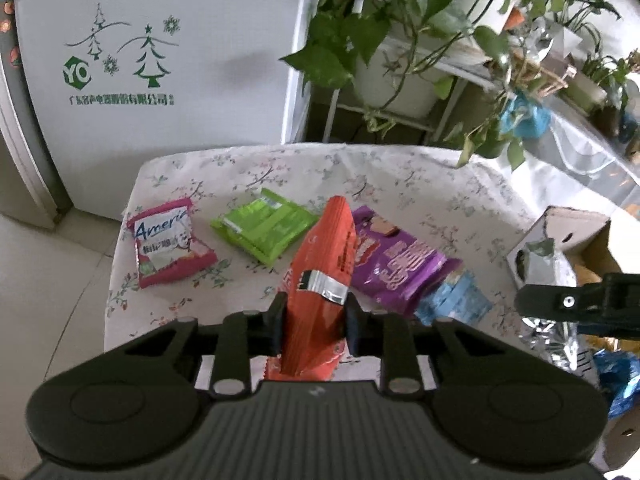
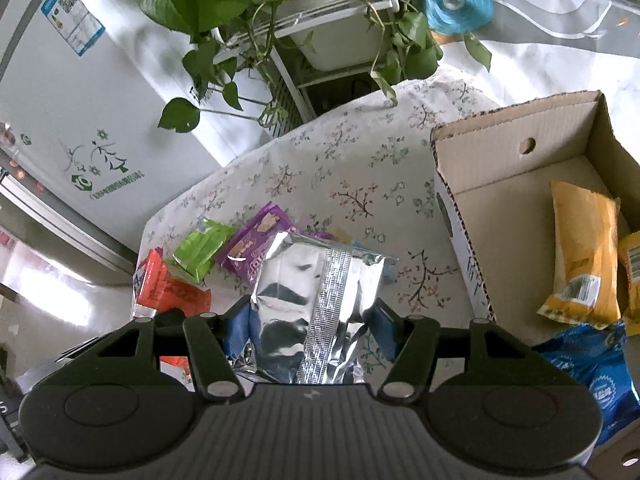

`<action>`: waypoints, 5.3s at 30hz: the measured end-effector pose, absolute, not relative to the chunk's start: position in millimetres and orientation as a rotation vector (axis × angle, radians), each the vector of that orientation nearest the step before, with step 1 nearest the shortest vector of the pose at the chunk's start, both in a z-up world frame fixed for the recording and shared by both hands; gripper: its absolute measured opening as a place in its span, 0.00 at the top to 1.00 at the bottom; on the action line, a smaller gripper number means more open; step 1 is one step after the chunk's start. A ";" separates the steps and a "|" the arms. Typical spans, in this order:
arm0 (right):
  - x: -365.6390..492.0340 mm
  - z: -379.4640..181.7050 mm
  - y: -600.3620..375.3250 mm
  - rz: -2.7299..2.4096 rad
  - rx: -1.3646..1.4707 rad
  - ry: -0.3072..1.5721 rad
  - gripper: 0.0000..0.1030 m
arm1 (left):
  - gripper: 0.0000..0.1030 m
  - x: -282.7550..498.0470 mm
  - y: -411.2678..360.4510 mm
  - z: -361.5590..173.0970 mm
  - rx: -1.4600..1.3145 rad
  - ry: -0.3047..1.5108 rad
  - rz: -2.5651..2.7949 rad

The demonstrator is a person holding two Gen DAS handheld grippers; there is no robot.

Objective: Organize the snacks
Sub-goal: 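Lift the orange packet with the left tool while the right tool carries the silver packet to the box, then lower both packets into the cardboard box and open both tools, then move both open tools back over the remaining snacks, then grasp the pink Ameria bag with the left tool while the right tool grasps the blue packet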

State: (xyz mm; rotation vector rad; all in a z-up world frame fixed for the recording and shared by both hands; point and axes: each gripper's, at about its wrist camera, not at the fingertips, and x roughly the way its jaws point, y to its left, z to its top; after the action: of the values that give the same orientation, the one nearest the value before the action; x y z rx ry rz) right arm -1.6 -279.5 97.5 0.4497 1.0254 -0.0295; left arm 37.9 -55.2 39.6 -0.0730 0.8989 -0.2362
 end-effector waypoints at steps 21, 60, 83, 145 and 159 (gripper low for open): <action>-12.2 136.2 -328.3 -0.074 0.494 0.844 0.34 | 0.75 21.2 -106.0 82.6 -0.179 0.795 -0.403; -79.7 141.4 -439.8 -0.425 0.680 0.824 0.32 | 0.64 10.4 -260.5 79.3 -0.272 0.846 -0.634; -59.8 149.7 -406.0 -0.259 0.646 0.779 0.14 | 0.05 9.4 -167.7 99.3 -0.074 0.832 -0.581; 72.7 23.4 -255.2 0.091 0.100 1.090 0.01 | 0.04 154.8 33.9 -23.8 -0.268 1.041 0.049; 63.3 25.9 -243.1 0.277 0.094 1.190 0.02 | 0.21 147.7 33.2 -27.1 -0.216 1.029 0.018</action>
State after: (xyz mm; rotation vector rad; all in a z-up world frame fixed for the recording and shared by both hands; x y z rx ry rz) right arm 63.3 -243.1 25.9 0.0943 1.1903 0.2774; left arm 147.7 33.2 -27.1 -0.2164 1.0290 0.0177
